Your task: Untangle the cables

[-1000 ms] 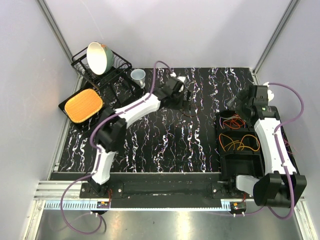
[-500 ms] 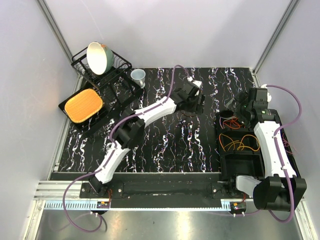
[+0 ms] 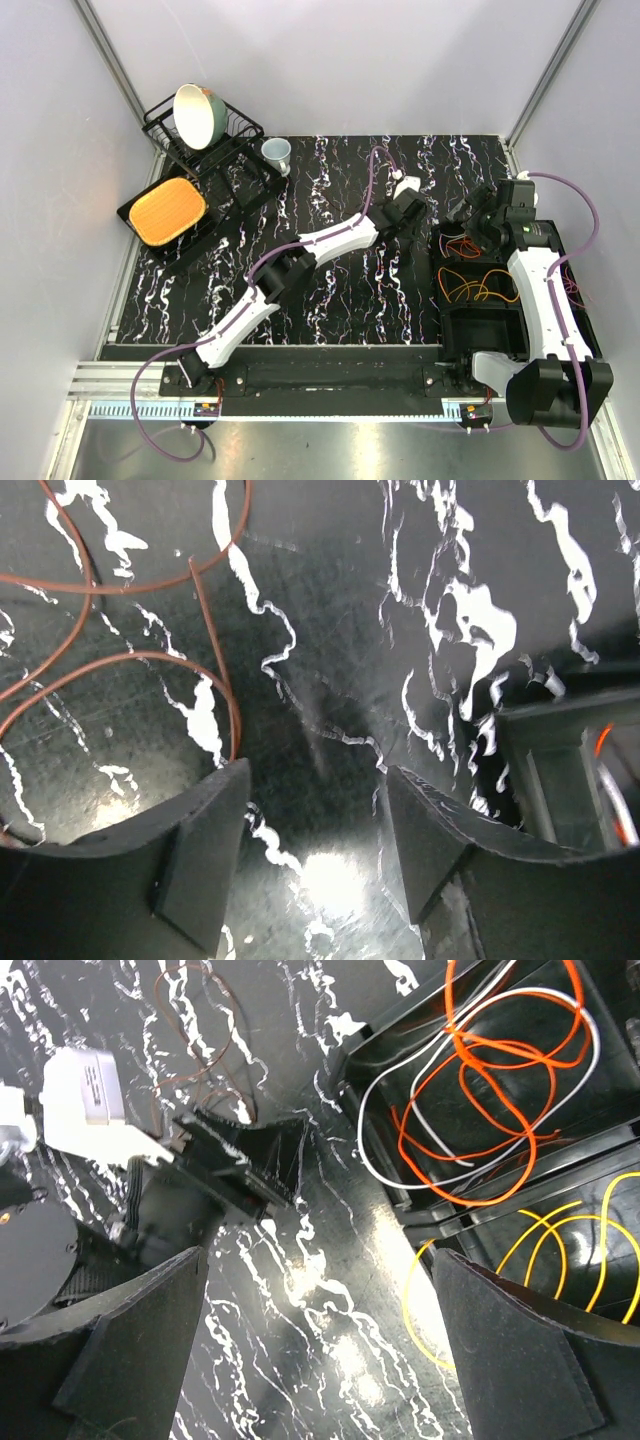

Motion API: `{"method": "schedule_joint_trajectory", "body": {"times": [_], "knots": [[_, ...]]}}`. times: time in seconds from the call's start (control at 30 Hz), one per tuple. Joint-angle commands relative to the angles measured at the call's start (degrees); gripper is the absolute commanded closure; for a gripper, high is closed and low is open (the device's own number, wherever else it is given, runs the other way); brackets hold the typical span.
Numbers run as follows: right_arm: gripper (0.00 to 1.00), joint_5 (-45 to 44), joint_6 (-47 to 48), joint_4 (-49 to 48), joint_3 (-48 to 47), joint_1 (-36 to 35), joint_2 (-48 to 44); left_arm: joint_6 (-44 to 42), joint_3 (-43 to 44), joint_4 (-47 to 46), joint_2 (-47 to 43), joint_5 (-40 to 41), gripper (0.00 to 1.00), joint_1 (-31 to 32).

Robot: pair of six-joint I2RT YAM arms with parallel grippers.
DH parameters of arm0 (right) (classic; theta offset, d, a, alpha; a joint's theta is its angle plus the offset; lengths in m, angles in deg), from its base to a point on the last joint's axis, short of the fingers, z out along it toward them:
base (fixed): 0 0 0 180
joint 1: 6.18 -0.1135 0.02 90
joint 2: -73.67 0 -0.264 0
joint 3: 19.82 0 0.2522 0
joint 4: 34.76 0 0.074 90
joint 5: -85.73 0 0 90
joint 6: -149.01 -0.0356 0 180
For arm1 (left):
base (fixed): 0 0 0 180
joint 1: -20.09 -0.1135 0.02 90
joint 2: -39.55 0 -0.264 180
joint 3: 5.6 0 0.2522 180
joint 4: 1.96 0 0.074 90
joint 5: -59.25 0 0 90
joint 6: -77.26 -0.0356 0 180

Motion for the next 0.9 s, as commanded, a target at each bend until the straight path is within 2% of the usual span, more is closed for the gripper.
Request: {"method": "schedule_joint_trajectory", "body": {"times": [0.0, 0.23, 0.33, 0.43, 0.57, 0.7, 0.87], "knots": [[0.00, 3.3, 1.2, -2.3, 1.0, -0.4, -1.9, 0.8, 3.3, -2.0, 1.0, 6.6, 0.38, -0.3], [0.00, 4.4, 1.3, -2.8, 1.3, -0.4, -1.8, 1.7, 2.3, 0.5, 0.2, 9.1, 0.45, -0.8], [0.00, 4.5, 1.2, -3.5, 1.4, -0.5, -1.6, 0.4, -2.1, -1.9, -3.3, 8.7, 0.45, -0.4], [0.00, 5.2, 1.2, -3.8, 1.5, -0.5, -0.8, -0.8, -3.4, -1.0, -4.4, 12.3, 0.43, -0.9], [0.00, 5.6, 1.1, -4.3, 1.4, -0.4, -0.2, -4.2, -3.7, 0.0, -5.2, 11.2, 0.41, -1.3], [0.00, 5.5, 1.2, -4.5, 1.3, -0.6, 0.2, -8.4, -7.4, -4.2, -9.3, 10.9, 0.39, 0.1], [0.00, 6.4, 1.1, -4.9, 1.1, -0.7, 1.0, -8.4, -11.0, -5.4, -12.3, 14.1, 0.39, 0.2]]}}
